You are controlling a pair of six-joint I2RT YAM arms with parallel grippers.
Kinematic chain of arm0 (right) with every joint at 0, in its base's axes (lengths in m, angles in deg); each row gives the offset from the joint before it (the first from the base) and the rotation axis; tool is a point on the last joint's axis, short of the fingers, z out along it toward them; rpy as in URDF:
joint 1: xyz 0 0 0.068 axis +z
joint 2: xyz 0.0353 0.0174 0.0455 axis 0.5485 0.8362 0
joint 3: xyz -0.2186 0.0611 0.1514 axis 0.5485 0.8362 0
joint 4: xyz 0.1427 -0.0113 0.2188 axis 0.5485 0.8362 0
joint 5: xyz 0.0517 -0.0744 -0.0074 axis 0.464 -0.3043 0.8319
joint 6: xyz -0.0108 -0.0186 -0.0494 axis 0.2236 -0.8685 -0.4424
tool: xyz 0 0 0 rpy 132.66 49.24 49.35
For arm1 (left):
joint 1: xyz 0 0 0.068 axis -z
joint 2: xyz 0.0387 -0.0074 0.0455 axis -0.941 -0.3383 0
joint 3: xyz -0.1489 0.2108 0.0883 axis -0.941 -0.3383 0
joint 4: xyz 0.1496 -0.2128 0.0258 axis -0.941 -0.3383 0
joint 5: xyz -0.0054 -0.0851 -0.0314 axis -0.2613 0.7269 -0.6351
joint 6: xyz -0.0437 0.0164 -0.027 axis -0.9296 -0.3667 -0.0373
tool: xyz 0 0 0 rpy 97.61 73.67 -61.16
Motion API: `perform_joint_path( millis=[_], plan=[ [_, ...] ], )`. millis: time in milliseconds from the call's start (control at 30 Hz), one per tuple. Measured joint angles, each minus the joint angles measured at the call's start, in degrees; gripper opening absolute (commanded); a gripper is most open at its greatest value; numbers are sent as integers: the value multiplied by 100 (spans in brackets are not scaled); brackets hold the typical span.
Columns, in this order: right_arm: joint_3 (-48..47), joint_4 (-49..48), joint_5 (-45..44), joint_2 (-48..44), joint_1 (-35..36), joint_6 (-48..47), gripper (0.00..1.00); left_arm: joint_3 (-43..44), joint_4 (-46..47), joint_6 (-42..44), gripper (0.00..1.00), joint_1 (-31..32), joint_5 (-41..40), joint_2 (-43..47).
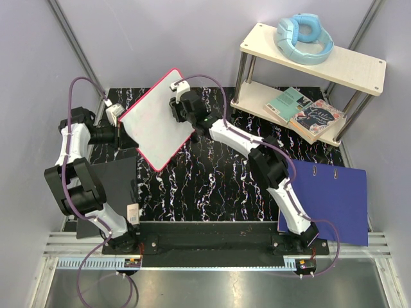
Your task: Erase the whiteboard
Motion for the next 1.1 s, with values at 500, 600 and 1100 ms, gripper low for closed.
perform_joint_path(
  millis=[500,600,1100],
  plan=[
    [-887,-310,-85,267,212,299,0,-15,13,-33,0,0,-17,0],
    [-1060,-284,-140,380,142,688,0,-22,9,-96,0,0,-15,0],
    [-841,-15,74,544,-546,2752,0,-42,-55,-55,0,2,26,2]
  ],
)
